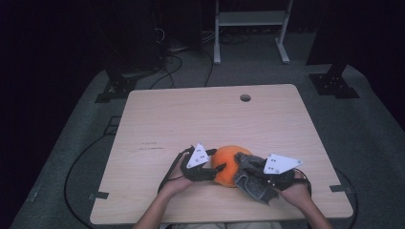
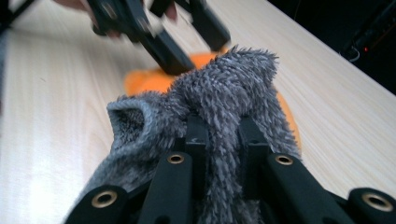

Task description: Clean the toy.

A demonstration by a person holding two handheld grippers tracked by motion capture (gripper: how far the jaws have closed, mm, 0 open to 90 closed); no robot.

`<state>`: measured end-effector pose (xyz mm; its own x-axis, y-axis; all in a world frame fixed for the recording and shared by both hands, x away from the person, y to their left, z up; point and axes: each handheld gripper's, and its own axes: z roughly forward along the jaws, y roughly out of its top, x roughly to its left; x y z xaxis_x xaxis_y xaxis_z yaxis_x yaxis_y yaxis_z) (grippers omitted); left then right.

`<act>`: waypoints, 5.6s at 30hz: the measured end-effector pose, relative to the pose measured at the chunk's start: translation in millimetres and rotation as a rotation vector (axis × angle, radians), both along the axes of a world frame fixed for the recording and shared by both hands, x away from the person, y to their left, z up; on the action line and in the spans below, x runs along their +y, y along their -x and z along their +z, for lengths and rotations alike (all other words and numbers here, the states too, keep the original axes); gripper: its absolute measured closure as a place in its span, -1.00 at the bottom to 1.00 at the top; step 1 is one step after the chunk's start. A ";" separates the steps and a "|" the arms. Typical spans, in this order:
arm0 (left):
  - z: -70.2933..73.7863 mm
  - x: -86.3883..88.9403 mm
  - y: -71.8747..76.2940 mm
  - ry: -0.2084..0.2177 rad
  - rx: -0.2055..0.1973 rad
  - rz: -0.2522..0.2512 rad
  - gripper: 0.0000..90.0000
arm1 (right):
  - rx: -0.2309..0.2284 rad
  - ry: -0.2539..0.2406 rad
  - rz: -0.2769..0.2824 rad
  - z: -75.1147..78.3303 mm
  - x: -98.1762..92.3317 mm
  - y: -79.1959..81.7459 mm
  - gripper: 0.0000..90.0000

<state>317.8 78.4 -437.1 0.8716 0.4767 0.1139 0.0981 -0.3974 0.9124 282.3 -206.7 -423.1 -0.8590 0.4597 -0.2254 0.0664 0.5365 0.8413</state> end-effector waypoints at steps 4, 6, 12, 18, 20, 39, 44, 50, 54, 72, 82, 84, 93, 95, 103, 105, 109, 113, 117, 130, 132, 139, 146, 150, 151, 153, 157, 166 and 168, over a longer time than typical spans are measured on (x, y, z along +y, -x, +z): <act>-0.9 -3.9 -1.7 -0.026 0.001 0.007 -0.05 | 0.009 -0.001 -0.062 -2.9 -14.1 -7.4 0.71; -1.7 -4.9 -2.0 -0.030 0.002 0.008 -0.03 | 0.008 0.006 -0.080 -2.8 -15.9 -6.9 0.72; -4.9 -7.6 -4.1 -0.024 0.013 0.023 0.01 | -0.093 -0.011 0.019 4.1 6.1 18.0 0.72; -5.9 -5.1 -7.5 -0.019 0.056 0.041 0.00 | -0.118 0.055 0.070 -5.6 34.2 19.7 0.72; -6.2 -5.2 -7.8 -0.019 0.054 0.043 0.00 | -0.107 0.047 0.047 -5.8 26.8 16.9 0.72; -8.3 -6.2 -5.1 -0.043 0.048 0.022 -0.03 | 0.033 -0.104 -0.051 3.3 -10.8 -6.8 0.72; -3.0 -0.2 -6.9 0.017 0.093 0.053 -0.54 | 0.119 -0.107 -0.055 -9.3 -16.6 -8.7 0.72; -4.0 -11.8 -0.8 -0.028 0.091 -0.002 -0.35 | 0.135 -0.098 -0.051 -1.1 -25.4 -5.4 0.72; -3.5 -15.5 7.4 -0.055 0.011 -0.057 -0.30 | 0.119 -0.064 0.061 22.3 -5.3 -0.5 0.72; -3.8 -10.3 12.2 -0.081 0.011 -0.088 -0.35 | 0.280 -0.072 -0.081 -12.0 -57.9 -20.9 0.72; -5.0 -9.9 13.1 -0.079 0.007 -0.112 -0.34 | 0.245 -0.175 -0.030 10.3 -29.9 -36.4 0.72; -5.1 -8.6 12.3 -0.078 0.006 -0.111 -0.36 | 0.267 -0.175 -0.034 4.5 -24.5 -39.9 0.72; 3.2 -14.5 9.8 0.005 0.119 -0.100 -0.71 | 0.216 -0.151 -0.024 -4.9 -23.7 -6.9 0.72; 4.0 -19.2 10.4 0.008 0.159 -0.097 -0.77 | 0.207 -0.141 -0.019 -4.4 -23.2 -1.9 0.72; -1.6 -36.6 15.1 0.009 0.261 -0.135 -0.39 | 0.180 -0.109 -0.005 -9.5 -31.8 26.3 0.72; 3.8 -39.7 19.6 0.003 0.188 -0.143 -0.28 | 0.181 -0.115 -0.009 -8.5 -37.6 28.6 0.72; 15.1 -40.7 20.2 -0.005 0.008 -0.172 -0.15 | 0.166 -0.125 -0.012 2.6 -43.8 28.0 0.72; 21.4 -32.5 4.0 -0.018 -0.077 -0.200 -0.14 | 0.137 -0.156 -0.028 7.8 -36.8 17.0 0.72; 3.5 -18.6 -12.4 -0.060 0.019 -0.209 -0.35 | 0.180 -0.100 -0.027 -8.2 -19.3 0.8 0.72; -1.0 -11.0 8.3 -0.054 0.006 -0.087 -0.33 | 0.148 -0.067 0.007 -9.4 -6.6 4.6 0.71; -1.9 -7.4 11.5 -0.065 -0.004 -0.093 -0.32 | 0.123 -0.101 0.023 -0.3 -10.0 5.8 0.71; -4.9 5.9 21.0 -0.120 -0.033 -0.164 -0.26 | 0.103 -0.164 0.038 20.6 0.4 -8.2 0.71; -4.3 19.4 13.7 0.042 0.121 -0.136 -0.55 | 0.139 -0.146 0.056 9.6 22.1 -7.9 0.72; -5.0 13.7 16.7 0.006 0.089 -0.118 -0.42 | 0.122 -0.137 0.048 8.3 20.7 -5.7 0.72; -4.3 12.4 17.7 -0.009 0.079 -0.115 -0.37 | 0.129 -0.146 0.045 7.9 17.7 -6.6 0.72; -4.0 11.1 19.4 -0.039 0.057 -0.115 -0.33 | 0.146 -0.171 0.037 5.3 9.5 -9.0 0.73; -6.4 12.9 19.5 -0.042 0.051 -0.122 -0.30 | 0.191 -0.197 -0.001 -6.4 -10.3 -15.2 0.73; -8.1 20.9 19.6 -0.040 0.062 -0.145 -0.30 | 0.243 -0.119 -0.086 -24.5 -37.9 -23.5 0.72; -8.8 18.9 21.0 -0.047 0.050 -0.164 -0.30 | 0.205 -0.179 -0.036 -9.0 -29.2 -18.0 0.72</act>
<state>296.8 97.3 -445.8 0.9423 0.3232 0.0869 0.0737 -0.4535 0.8882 300.3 -235.9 -432.1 -0.8609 0.5072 0.0394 0.2615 0.3748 0.8895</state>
